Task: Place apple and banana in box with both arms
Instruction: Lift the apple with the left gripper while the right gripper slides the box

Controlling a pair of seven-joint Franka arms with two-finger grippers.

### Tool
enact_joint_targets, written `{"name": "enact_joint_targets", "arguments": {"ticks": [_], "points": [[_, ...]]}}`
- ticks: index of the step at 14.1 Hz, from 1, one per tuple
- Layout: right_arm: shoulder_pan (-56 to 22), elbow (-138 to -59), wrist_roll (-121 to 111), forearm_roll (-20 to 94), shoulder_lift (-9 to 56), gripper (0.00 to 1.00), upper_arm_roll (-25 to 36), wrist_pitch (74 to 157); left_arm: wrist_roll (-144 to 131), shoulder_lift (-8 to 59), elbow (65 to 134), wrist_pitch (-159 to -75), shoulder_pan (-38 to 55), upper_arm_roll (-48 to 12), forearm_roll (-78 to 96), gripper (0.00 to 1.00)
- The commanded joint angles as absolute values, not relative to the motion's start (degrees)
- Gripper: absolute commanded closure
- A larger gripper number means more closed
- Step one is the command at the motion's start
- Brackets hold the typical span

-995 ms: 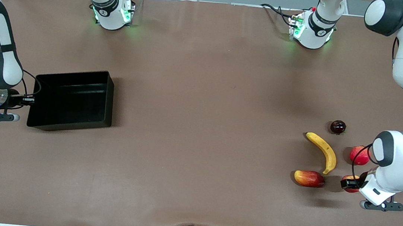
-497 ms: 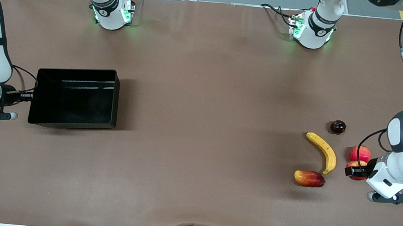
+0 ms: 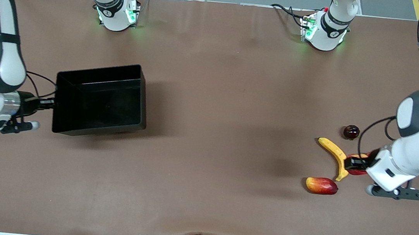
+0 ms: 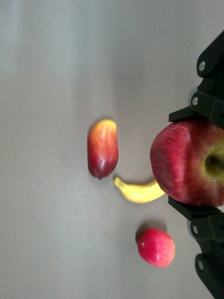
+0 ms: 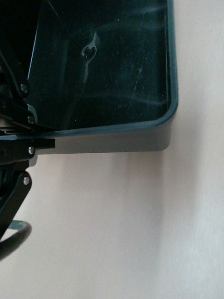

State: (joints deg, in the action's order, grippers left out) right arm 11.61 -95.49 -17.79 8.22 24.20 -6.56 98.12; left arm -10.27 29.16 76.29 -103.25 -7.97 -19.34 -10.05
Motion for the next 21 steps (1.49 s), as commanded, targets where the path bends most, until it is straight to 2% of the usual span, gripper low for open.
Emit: {"name": "enact_joint_targets", "arguments": {"ticks": [1, 6, 9, 13, 17, 21], "points": [[5.48, -95.01, -9.18, 11.16, 22.68, 1.0, -6.33, 96.42, -10.11, 27.95, 77.43, -102.83, -8.79, -19.51, -9.05, 1.0], [-7.1, -91.86, 7.87, 14.94, 23.64, 1.0, -6.15, 99.49, -15.71, 27.86, 77.52, -102.83, -7.74, -21.44, -9.67, 1.0], [-13.08, -88.34, 17.12, 15.03, 27.67, 1.0, -6.15, 102.55, -19.5, 28.04, 77.52, -102.92, -5.19, -21.8, -9.76, 1.0], [-20.46, -84.74, 26.61, 14.94, 34.26, 1.0, -6.24, 110.9, -19.77, 30.75, 77.43, -106.43, -1.6, -21.8, -9.76, 1.0], [-23.73, -80.16, 29.18, 19.33, 39.63, 1.0, -6.15, 114.95, -20.65, 31.55, 77.52, -107.05, 3.51, -21.44, -9.93, 1.0], [-27.33, -79.89, 29.09, 19.34, 42.71, 1.0, -6.15, 119.42, -22.84, 32.52, 78.57, -108.54, 6.77, -21.53, -10.02, 1.0]]}}
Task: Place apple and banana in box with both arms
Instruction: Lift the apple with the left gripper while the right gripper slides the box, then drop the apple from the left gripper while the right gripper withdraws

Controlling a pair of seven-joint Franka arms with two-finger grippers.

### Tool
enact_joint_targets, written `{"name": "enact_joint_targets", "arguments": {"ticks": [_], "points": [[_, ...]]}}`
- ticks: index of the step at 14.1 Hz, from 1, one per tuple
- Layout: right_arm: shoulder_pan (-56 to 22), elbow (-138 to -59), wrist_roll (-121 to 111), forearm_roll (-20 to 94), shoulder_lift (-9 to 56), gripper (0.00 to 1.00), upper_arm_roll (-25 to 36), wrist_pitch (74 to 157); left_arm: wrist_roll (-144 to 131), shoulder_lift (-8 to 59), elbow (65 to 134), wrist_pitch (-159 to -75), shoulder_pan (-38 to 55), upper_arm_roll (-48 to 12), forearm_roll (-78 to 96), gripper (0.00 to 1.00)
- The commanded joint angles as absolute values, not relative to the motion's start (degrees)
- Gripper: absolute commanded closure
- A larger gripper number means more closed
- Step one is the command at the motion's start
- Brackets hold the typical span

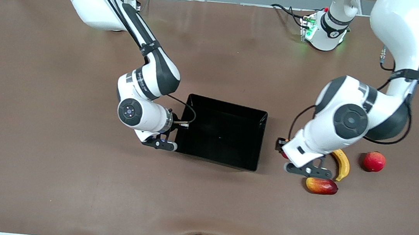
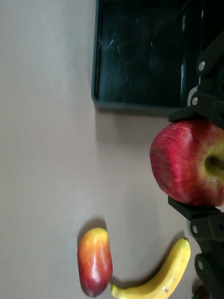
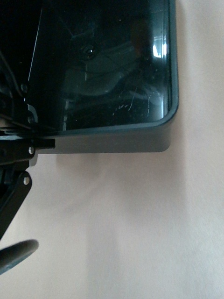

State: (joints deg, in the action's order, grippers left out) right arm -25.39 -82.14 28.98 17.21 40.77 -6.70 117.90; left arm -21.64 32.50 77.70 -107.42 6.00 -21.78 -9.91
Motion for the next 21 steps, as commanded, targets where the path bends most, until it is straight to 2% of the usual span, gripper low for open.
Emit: {"name": "enact_joint_targets", "arguments": {"ticks": [1, 5, 6, 7, 9, 10, 16, 17, 18, 19, 21], "points": [[-28.12, -79.89, 29.0, 19.34, 43.24, 1.0, -6.15, 121.79, -24.07, 32.69, 79.01, -108.81, 6.85, -21.62, -10.02, 1.0], [-30.14, -79.63, 28.56, 18.81, 43.86, 1.0, -6.06, 123.66, -32.67, 33.3, 83.75, -113.27, 10.1, -21.62, -10.02, 1.0], [-30.41, -79.72, 28.56, 18.46, 43.6, 0.31, -5.98, 123.75, -35.31, 34.09, 85.06, -115.64, 11.24, -21.62, -10.11, 1.0], [-30.06, -79.63, 29.0, 18.81, 43.25, 0.0, -5.98, 123.66, -38.38, 34.28, 87.69, -118.62, 12.21, -21.45, -10.11, 1.0], [-28.83, -78.23, 28.74, 19.42, 42.02, 0.0, -5.98, 122.7, -41.82, 35.59, 91.48, -126.08, 12.91, -21.53, -10.11, 1.0], [-27.87, -77.79, 28.74, 19.42, 41.4, 0.0, -6.06, 121.83, -42.88, 36.29, 91.93, -127.08, 13.88, -21.45, -10.11, 1.0], [-23.21, -74.36, 28.74, 18.81, 34.28, 0.0, -5.54, 107.6, -43.15, 37.44, 98.6, -127.09, 13.45, -21.27, -10.02, 1.0], [-21.64, -73.49, 28.48, 19.33, 33.32, 0.0, -5.71, 105.23, -43.15, 37.44, 99.22, -127.09, 13.45, -21.27, -10.02, 0.97], [-19.97, -72.52, 28.39, 19.25, 32.44, 0.0, -6.32, 104.42, -43.5, 37.79, 99.4, -127.09, 13.88, -21.27, -10.02, 0.64], [-19.86, -72.34, 28.39, 18.73, 31.74, 0.0, -5.89, 104.15, -44.29, 38.14, 99.32, -127.09, 14.06, -21.27, -10.02, 0.52], [-18.99, -72.33, 28.39, 18.37, 29.45, 0.0, -5.45, 101.01, -44.91, 37.62, 99.14, -126.74, 14.07, -21.27, -10.02, 0.08]]}}
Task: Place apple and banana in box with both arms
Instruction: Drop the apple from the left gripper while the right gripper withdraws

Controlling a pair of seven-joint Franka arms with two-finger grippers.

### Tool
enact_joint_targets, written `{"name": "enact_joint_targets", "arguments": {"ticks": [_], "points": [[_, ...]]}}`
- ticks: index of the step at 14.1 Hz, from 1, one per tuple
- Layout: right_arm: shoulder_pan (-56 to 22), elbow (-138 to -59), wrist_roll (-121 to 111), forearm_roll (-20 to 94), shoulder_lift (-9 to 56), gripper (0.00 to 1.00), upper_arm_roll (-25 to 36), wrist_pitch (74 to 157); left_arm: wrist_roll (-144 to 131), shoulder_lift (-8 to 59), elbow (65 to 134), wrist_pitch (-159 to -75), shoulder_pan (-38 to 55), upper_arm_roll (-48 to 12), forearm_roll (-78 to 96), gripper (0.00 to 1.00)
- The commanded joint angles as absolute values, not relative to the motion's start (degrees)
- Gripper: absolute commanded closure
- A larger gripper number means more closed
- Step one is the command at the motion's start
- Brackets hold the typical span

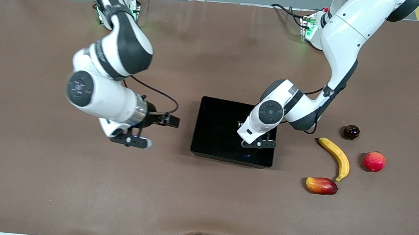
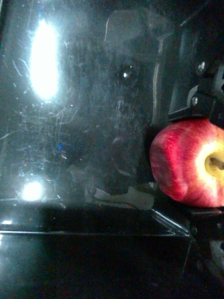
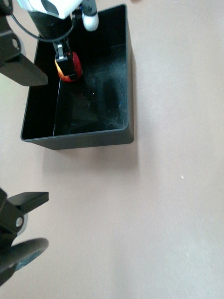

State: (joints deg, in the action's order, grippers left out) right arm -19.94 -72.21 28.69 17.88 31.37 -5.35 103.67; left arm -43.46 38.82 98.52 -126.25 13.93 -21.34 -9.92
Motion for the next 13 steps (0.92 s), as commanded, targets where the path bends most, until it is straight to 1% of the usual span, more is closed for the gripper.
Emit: {"name": "enact_joint_targets", "arguments": {"ticks": [1, 3, 4, 7, 8, 11, 13], "points": [[-18.2, -72.07, 28.48, 18.46, 29.36, 0.0, -5.45, 98.55, -44.83, 36.83, 98.88, -126.22, 13.37, -21.27, -10.02, 0.0], [-14.96, -68.75, 28.39, 18.63, 27.87, 0.0, -5.54, 92.93, -44.65, 34.2, 97.48, -124.37, 12.92, -21.1, -10.02, 0.0], [-12.94, -66.82, 28.39, 18.98, 27.69, 0.0, -5.8, 89.68, -44.74, 32.45, 96.08, -121.67, 12.66, -20.92, -9.93, 0.0], [-9.59, -63.37, 28.3, 18.99, 26.46, 0.0, -5.98, 84.39, -43.86, 29.98, 87.92, -108.68, 7.49, -20.74, -10.02, 0.0], [-8.97, -63.28, 28.3, 18.81, 25.06, 0.0, -5.8, 84.2, -42.55, 29.62, 86.93, -106.46, 4.77, -20.74, -10.02, 0.0], [-5.38, -63.28, 27.78, 18.72, 23.56, 0.0, -5.89, 81.22, -38.77, 29.44, 88.5, -106.43, -3.66, -20.66, -10.19, 0.0], [-3.61, -63.28, 21.05, 17.41, 21.54, 0.0, -5.45, 79.46, -37.97, 30.58, 91.04, -109.58, -8.68, -20.74, -14.21, 0.0]]}}
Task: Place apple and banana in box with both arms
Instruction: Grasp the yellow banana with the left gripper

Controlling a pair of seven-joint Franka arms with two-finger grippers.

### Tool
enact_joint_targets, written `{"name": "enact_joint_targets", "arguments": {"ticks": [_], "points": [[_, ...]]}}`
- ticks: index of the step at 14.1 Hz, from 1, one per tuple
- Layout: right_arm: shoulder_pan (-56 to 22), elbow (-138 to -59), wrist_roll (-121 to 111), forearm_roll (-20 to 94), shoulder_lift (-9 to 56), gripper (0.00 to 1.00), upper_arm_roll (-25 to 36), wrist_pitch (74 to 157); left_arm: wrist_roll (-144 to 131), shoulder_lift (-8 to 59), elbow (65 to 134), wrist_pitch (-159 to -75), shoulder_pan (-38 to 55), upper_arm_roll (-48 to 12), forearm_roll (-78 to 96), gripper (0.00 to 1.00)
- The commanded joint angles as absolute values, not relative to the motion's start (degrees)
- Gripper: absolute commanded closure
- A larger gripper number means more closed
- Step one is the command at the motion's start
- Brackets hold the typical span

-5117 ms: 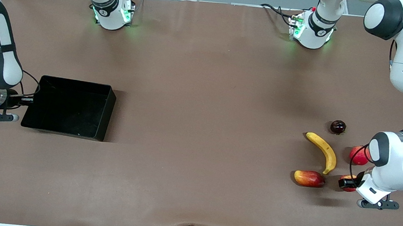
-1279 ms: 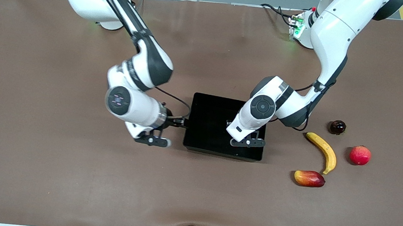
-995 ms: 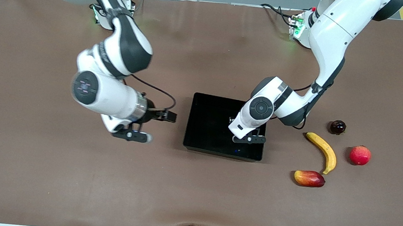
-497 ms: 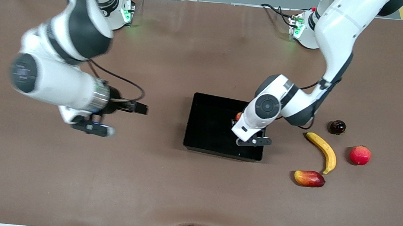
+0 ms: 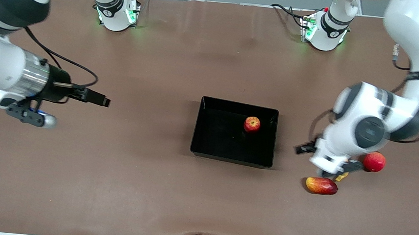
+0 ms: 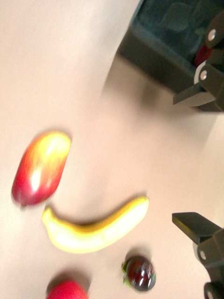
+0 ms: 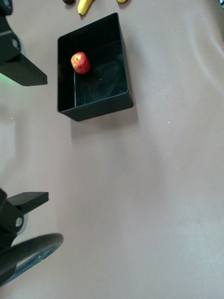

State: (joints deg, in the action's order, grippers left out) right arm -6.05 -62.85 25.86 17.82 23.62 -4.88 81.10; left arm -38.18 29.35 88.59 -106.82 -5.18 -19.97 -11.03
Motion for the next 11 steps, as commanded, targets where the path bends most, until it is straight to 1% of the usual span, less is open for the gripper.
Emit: {"name": "enact_joint_targets", "arguments": {"ticks": [1, 3, 5, 7, 8, 9, 10, 11], "points": [[-2.65, -63.28, 17.26, 14.44, 20.75, 0.0, -5.54, 78.84, -37.97, 30.93, 93.4, -112.56, -10.27, -20.74, -16.5, 0.0], [-2.37, -63.37, 11.1, 6.72, 18.91, 0.0, -5.62, 78.05, -38.06, 31.38, 97.36, -118.1, -13.69, -20.74, -17.75, 0.0], [-2.64, -63.89, 5.39, -1.46, 16.54, 0.0, -5.98, 77.78, -37.97, 32.34, 99.92, -121.36, -15.37, -20.66, -17.93, 0.0], [-0.98, -64.07, 2.3, -2.37, 15.91, 0.0, -5.54, 76.12, -38.06, 34.27, 100.46, -122.78, -17.92, -20.65, -19.59, 0.0], [1.21, -64.07, 1.33, -2.02, 15.82, 0.0, -5.71, 76.03, -37.97, 35.32, 100.46, -123.31, -18.45, -20.65, -20.12, 0.02], [2.88, -64.25, -0.68, -1.5, 15.65, 0.0, -5.71, 75.76, -38.06, 36.2, 100.72, -124.01, -18.54, -20.65, -20.21, 0.13], [4.03, -65.9, -2.01, -1.32, 15.12, 0.0, -5.71, 75.67, -37.97, 36.65, 100.9, -124.1, -18.72, -20.57, -20.74, 0.19], [5.26, -69.14, -2.11, -1.14, 13.2, 0.0, -5.8, 76.63, -38.06, 37.09, 101.16, -124.1, -19.5, -20.65, -21.44, 0.27]]}}
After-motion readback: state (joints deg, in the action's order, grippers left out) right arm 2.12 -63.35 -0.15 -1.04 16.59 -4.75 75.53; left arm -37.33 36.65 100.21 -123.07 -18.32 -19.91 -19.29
